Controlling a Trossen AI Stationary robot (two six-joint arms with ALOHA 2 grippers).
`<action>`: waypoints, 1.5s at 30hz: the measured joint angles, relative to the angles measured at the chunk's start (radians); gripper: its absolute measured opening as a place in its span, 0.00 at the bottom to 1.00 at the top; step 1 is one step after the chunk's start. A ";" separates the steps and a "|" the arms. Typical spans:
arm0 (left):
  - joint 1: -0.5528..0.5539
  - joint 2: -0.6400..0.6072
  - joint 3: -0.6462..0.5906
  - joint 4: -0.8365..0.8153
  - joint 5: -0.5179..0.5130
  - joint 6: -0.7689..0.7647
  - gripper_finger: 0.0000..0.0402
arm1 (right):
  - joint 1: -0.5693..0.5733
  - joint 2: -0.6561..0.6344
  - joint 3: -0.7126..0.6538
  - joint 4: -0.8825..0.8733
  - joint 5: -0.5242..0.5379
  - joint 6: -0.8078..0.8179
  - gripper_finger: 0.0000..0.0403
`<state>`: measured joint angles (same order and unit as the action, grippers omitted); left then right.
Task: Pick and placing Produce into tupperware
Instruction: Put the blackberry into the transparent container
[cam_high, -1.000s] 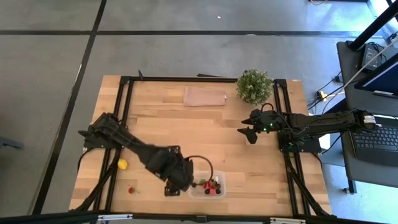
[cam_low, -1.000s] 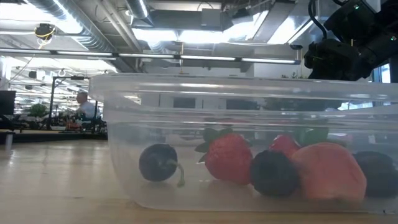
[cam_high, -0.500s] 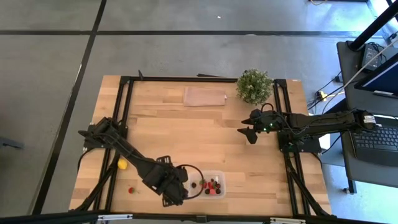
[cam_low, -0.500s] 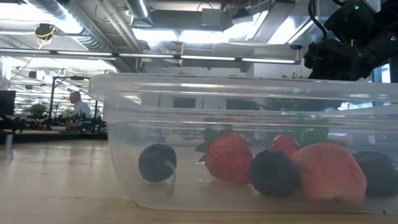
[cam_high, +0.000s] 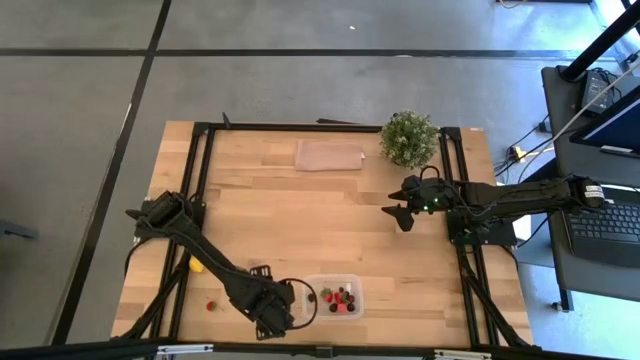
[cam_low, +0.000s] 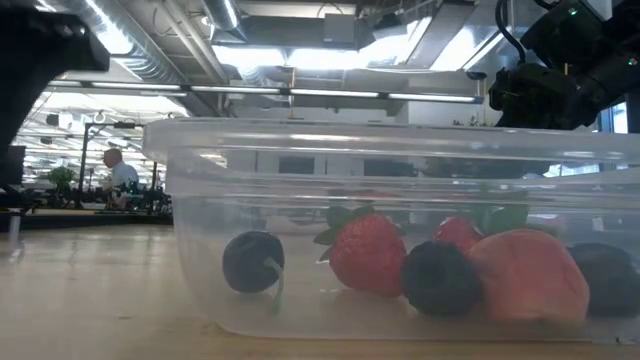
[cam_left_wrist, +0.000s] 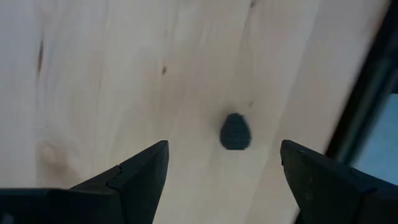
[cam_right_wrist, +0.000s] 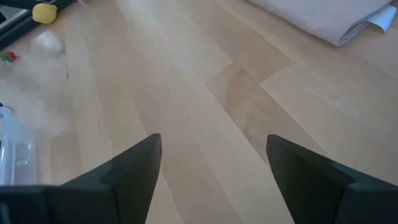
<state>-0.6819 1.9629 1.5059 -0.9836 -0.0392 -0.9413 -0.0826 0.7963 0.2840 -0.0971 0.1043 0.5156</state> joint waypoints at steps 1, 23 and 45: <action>0.000 0.000 -0.013 0.012 0.001 0.000 0.74 | 0.000 0.000 0.000 0.000 0.000 0.000 0.72; -0.004 0.054 -0.098 0.152 0.068 0.000 0.74 | 0.000 0.000 0.000 -0.003 0.000 -0.004 0.72; 0.010 0.079 -0.097 0.142 0.057 0.008 0.51 | 0.000 0.000 0.000 -0.005 0.000 -0.002 0.72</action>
<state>-0.6720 2.0422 1.4090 -0.8414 0.0182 -0.9333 -0.0829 0.7963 0.2840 -0.1024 0.1043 0.5141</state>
